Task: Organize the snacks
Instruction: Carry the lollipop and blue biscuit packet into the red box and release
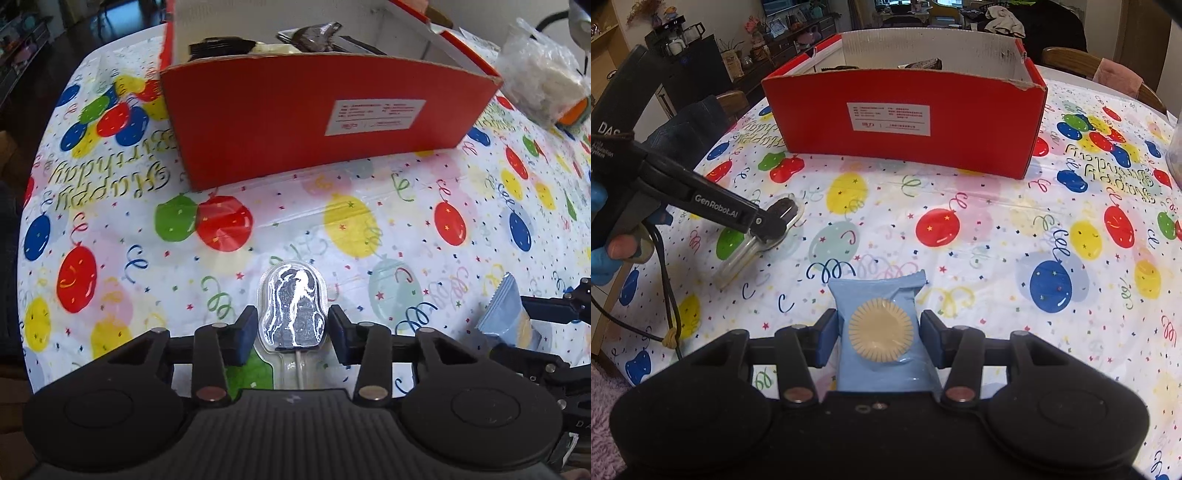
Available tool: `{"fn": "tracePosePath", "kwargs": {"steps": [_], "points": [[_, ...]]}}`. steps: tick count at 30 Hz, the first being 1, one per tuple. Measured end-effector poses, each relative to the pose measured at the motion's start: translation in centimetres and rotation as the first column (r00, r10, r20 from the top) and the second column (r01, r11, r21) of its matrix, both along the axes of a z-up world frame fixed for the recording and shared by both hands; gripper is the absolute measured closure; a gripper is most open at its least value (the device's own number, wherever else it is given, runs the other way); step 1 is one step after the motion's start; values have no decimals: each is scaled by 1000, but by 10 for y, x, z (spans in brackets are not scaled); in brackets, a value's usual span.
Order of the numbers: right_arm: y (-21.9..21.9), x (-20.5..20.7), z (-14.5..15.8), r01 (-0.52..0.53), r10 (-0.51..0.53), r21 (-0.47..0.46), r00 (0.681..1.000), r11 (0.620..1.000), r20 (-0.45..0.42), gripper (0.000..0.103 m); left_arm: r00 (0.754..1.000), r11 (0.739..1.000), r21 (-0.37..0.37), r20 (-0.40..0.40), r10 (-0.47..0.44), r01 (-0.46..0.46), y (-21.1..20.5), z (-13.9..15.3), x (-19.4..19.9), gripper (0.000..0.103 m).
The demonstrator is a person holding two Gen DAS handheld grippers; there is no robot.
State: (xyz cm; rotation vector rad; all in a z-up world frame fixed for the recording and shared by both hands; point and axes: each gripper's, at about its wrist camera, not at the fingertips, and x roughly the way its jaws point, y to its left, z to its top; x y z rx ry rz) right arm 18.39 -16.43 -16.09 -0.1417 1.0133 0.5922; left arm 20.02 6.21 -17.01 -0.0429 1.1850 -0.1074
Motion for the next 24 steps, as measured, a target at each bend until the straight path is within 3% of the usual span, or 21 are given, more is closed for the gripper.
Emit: {"fn": "tracePosePath", "kwargs": {"steps": [10, 24], "points": [[0, 3, 14, 18, -19, 31, 1000, 999, 21, 56, 997, 996, -47, 20, 78, -77, 21, 17, -16, 63], [-7, 9, 54, 81, -89, 123, 994, 989, 67, 56, 991, 994, -61, 86, 98, -93, 25, 61, -35, 63]]}}
